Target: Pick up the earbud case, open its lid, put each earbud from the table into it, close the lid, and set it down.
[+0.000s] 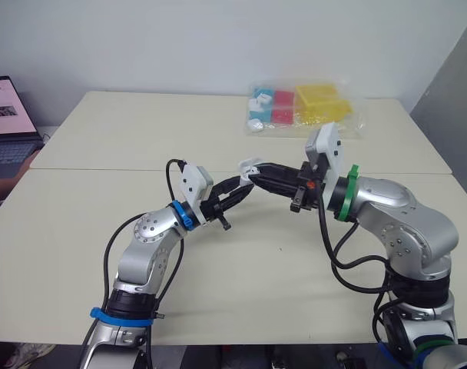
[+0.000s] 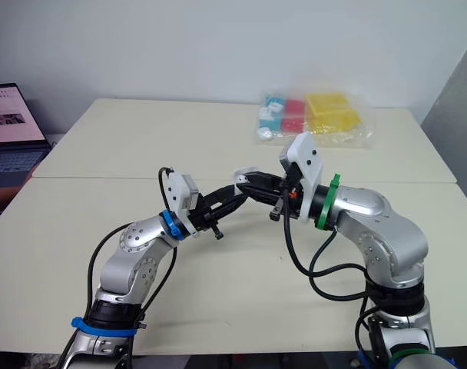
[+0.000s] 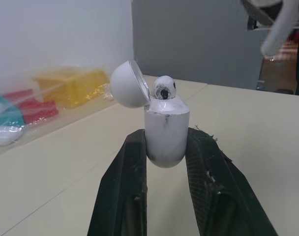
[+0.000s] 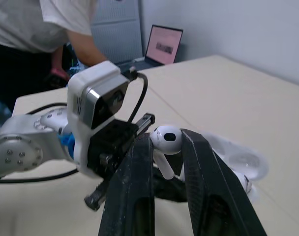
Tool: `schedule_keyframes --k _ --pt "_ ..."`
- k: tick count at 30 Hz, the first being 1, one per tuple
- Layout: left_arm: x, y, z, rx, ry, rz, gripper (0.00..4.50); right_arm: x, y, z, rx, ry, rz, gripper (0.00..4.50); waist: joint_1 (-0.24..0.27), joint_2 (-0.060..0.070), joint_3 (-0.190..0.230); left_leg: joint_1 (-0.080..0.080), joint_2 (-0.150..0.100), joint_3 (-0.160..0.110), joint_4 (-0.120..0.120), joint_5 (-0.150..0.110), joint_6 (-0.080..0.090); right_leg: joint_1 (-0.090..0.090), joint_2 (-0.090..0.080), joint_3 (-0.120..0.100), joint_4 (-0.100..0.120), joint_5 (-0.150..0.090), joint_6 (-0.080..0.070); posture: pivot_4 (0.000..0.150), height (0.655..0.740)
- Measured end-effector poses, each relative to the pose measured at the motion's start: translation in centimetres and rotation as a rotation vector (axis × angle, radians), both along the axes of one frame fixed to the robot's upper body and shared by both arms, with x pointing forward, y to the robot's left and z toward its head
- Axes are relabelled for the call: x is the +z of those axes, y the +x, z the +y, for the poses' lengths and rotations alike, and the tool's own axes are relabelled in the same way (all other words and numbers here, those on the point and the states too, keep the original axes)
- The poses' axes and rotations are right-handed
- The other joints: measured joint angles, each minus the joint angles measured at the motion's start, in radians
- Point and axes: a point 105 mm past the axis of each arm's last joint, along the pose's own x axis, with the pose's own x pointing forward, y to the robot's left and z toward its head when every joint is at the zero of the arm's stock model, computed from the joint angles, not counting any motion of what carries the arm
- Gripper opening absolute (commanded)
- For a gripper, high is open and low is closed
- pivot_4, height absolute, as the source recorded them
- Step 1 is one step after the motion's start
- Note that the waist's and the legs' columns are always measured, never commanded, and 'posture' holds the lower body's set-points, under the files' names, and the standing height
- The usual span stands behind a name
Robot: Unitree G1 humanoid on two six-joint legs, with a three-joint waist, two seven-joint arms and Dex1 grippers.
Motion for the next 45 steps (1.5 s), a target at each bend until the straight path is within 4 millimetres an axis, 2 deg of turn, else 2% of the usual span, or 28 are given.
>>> schedule_keyframes --k 7,22,45 --pt "0.4 0.0 -0.2 -0.011 -0.006 -0.01 0.73 -0.2 0.8 1.8 -0.022 0.102 0.007 0.43 0.0 0.0 0.0 0.0 0.0 -0.001 0.0 0.0 0.0 0.0 0.0 -0.001 0.0 0.0 0.0 0.15 0.74" --pt "0.5 0.0 -0.3 -0.014 -0.02 -0.002 0.73 -2.1 2.2 0.7 -0.124 0.126 0.04 0.43 0.0 0.0 0.0 0.0 0.0 0.0 0.0 0.0 0.0 0.0 0.0 0.0 0.0 0.0 0.0 0.15 0.74" --pt "0.4 -0.1 -0.6 -0.008 -0.038 0.014 0.73 -2.9 2.6 0.9 -0.16 0.121 0.026 0.43 0.0 0.0 0.0 0.0 0.0 0.0 -0.001 0.0 0.0 0.0 0.0 0.0 -0.001 0.0 0.0 0.15 0.74"
